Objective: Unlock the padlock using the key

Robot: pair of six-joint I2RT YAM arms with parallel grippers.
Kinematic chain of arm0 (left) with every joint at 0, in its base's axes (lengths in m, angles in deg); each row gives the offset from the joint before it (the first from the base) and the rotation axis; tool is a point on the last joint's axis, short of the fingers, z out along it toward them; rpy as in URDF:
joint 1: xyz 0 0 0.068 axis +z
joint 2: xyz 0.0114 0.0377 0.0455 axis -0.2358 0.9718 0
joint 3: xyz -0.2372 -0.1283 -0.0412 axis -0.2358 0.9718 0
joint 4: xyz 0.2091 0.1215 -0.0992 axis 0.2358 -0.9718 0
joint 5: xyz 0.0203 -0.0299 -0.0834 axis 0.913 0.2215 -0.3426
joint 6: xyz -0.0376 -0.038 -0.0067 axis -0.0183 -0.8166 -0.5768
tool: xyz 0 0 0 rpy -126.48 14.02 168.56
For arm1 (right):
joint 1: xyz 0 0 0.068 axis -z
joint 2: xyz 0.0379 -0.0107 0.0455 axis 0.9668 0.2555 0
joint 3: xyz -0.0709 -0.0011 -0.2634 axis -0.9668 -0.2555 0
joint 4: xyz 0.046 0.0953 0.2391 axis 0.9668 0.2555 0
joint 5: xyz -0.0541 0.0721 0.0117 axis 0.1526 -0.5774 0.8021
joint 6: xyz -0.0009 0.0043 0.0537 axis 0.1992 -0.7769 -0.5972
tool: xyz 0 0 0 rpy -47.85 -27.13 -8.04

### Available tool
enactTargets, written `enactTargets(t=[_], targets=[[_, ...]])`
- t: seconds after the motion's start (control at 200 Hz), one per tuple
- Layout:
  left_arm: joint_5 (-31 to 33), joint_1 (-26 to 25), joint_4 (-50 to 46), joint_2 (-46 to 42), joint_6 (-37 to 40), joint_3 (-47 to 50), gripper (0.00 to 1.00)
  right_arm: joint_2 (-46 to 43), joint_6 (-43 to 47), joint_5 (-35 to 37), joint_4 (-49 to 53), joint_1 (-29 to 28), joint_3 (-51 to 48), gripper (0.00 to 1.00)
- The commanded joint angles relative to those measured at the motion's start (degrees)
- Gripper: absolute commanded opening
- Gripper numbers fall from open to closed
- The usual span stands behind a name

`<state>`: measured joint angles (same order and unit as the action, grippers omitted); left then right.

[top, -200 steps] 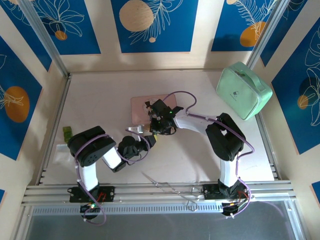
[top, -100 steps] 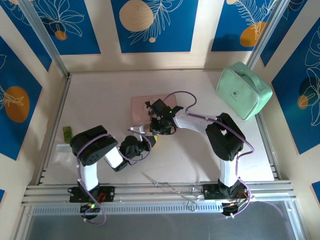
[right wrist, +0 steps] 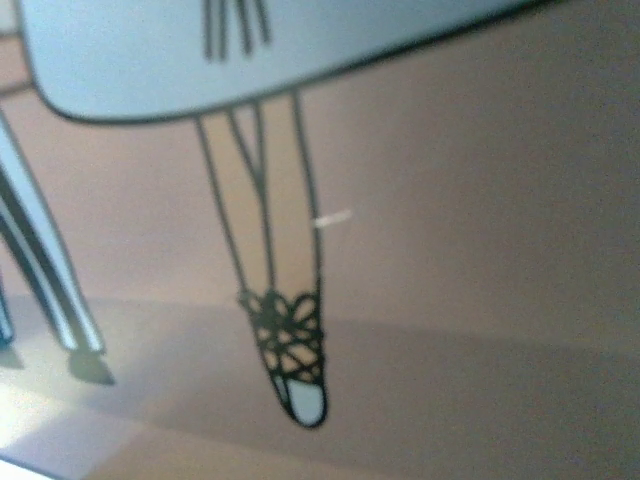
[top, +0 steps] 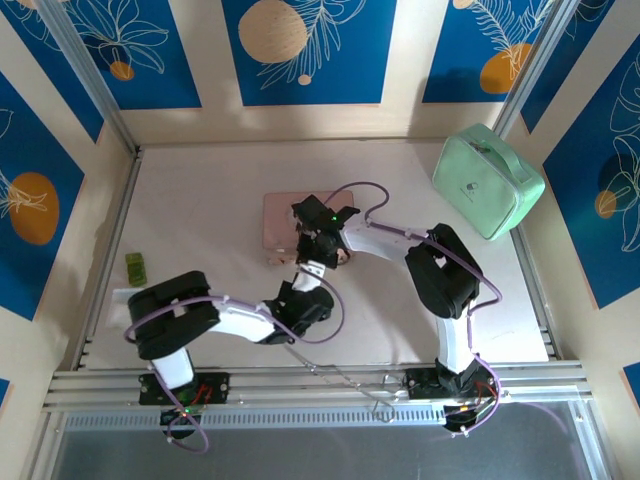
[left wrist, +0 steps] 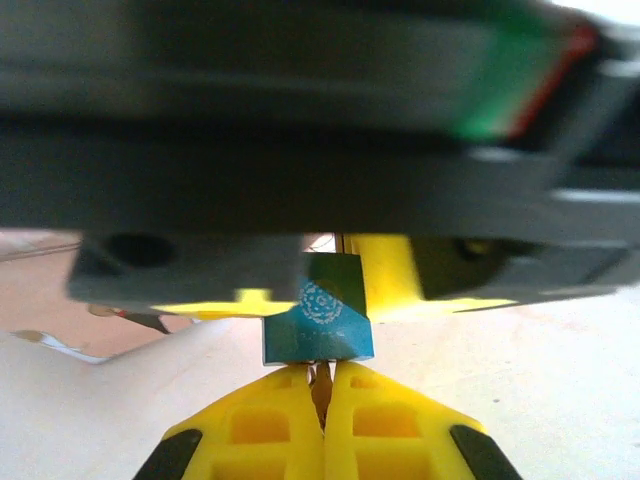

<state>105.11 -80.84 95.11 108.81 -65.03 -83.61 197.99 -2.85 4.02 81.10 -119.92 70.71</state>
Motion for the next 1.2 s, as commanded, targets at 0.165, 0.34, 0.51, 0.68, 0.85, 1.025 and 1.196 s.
enactTargets(t=[0.165, 0.34, 0.51, 0.68, 0.85, 1.025, 1.196], targets=[[9.5, -2.2, 3.1, -1.5, 5.0, -0.8, 0.00, -1.8, -5.3, -8.2, -5.4, 0.3, -10.8, 0.36], [1.8, -0.3, 7.9, -5.9, -1.2, 5.0, 0.00, -5.3, -1.3, -6.1, -2.8, 0.6, -6.9, 0.78], [-5.8, 1.4, 15.8, -7.9, -3.4, 9.9, 0.00, -8.4, -1.9, -6.1, -9.4, 0.2, -9.8, 0.99], [-12.1, 3.6, 22.2, -8.0, -5.9, 14.2, 0.00, -13.6, -3.0, -6.4, -21.7, 0.1, -16.5, 0.99], [-17.2, 4.9, 28.9, -8.2, -3.9, 16.9, 0.00, -16.8, -3.9, -2.5, -23.9, -0.2, -18.0, 0.99], [-21.6, 6.1, 35.1, -7.3, -4.5, 19.0, 0.00, -14.5, -3.0, 3.1, -13.8, -0.9, -11.8, 0.90], [-23.1, 6.8, 37.5, -7.4, -5.1, 19.7, 0.00, -13.2, -3.2, 4.1, -10.5, -2.4, -11.4, 0.76]])
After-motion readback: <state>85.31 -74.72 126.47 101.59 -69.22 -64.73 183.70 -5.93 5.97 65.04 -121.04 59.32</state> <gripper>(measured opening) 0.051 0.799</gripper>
